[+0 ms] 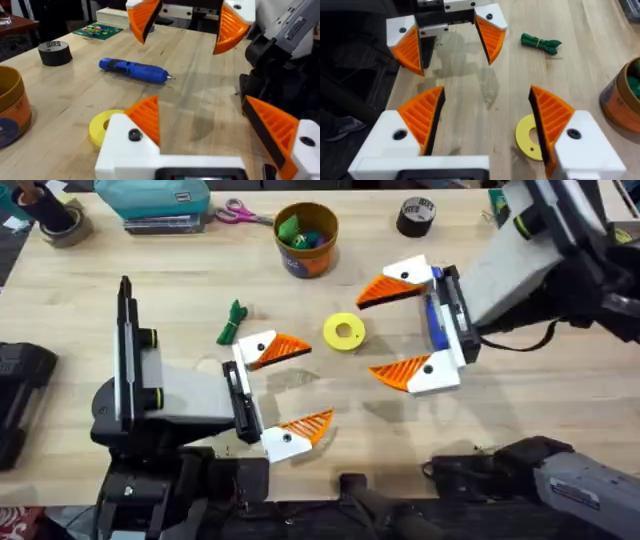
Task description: Pick up the gripper from the table and insert it into the empty holder that is missing its gripper. Then pick up a screw, insert it into the mounting hole, and use the screwdriver to tighten it. Finally, clean up the table by picking up the vegetable and placing it into the bucket.
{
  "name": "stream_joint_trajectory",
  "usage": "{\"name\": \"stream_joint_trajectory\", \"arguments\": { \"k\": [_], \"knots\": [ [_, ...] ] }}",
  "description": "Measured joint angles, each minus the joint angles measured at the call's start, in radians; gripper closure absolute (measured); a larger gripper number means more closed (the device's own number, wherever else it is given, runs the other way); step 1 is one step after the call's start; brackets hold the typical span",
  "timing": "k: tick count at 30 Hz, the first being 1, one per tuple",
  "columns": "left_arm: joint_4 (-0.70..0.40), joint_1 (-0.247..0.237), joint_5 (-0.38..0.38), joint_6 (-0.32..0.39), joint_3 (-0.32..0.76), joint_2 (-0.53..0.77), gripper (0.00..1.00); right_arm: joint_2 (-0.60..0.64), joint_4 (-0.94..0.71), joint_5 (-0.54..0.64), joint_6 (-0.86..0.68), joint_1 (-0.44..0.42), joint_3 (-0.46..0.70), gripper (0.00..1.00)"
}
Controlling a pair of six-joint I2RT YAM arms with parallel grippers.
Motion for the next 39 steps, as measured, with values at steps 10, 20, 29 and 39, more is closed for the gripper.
{"name": "stream_joint_trajectory", "arguments": {
  "k": [10,20,29,39],
  "knots": [
    [0.0,0.0,0.0,0.0,0.0,0.0,0.015,0.0,0.0,0.0,0.0,0.0,0.0,0.004],
    [0.0,0.0,0.0,0.006,0.0,0.0,0.987,0.0,0.0,0.0,0.0,0.0,0.0,0.004],
    [0.0,0.0,0.0,0.006,0.0,0.0,0.989,0.0,0.122,0.056,0.228,-0.009,0.0,0.004],
    [0.0,0.0,0.0,0.006,0.0,0.0,0.989,0.0,-0.119,0.638,0.857,-0.021,0.223,0.003]
  ]
}}
